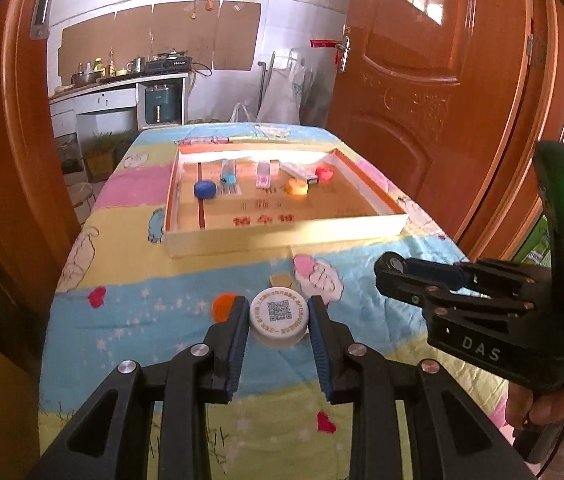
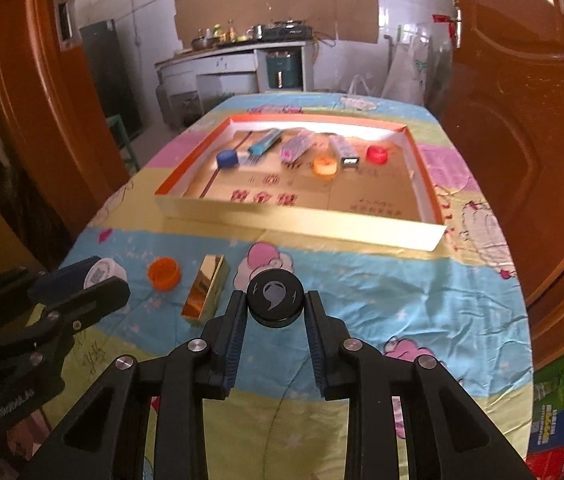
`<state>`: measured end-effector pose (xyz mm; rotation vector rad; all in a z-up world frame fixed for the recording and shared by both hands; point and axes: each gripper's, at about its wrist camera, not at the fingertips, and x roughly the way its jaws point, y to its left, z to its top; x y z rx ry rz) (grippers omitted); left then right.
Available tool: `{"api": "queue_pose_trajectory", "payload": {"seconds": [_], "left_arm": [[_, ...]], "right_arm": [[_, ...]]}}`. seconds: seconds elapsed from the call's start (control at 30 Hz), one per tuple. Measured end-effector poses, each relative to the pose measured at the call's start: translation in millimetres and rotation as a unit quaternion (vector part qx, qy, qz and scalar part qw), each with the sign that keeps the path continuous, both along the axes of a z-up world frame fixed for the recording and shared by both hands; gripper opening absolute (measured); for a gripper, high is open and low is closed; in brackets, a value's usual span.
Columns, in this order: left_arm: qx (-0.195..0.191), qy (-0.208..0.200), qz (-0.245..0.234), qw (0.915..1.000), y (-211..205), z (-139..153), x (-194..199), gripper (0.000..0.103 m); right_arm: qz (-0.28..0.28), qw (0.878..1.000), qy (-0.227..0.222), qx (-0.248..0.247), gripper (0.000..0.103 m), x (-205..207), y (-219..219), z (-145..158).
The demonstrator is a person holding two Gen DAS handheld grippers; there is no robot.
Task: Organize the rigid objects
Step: 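Carry the white cap and black cap toward the tray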
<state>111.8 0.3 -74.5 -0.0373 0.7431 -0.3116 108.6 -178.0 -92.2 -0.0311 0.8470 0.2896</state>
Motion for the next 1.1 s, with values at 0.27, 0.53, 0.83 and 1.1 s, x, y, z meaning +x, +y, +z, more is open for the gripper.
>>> {"api": "queue_pose_trajectory", "payload": {"seconds": [0.27,0.53,0.83,1.1], "left_arm": [[-0.008,-0.008,0.007,0.9999,-4.4,17.2,21.1,0.030],[-0.009,-0.018,0.007,0.9998,-11.6,31.5,43.9,0.031],[-0.004,-0.022,0.009,0.9997,-18.9,37.2,68.9,0.030],[0.002,-0.013,0.010,0.9999,-24.4,32.3,94.6,0.030]], "right_arm": [[-0.016,1.000,-0.018,0.010,0.030,3.4,-12.4,17.7],[-0.029,0.999,-0.031,0.017,0.030,14.7,-24.7,30.1],[-0.032,0.999,-0.039,0.019,0.030,32.0,-32.8,38.0],[-0.043,0.998,-0.035,0.023,0.030,55.0,-46.0,35.4]]}}
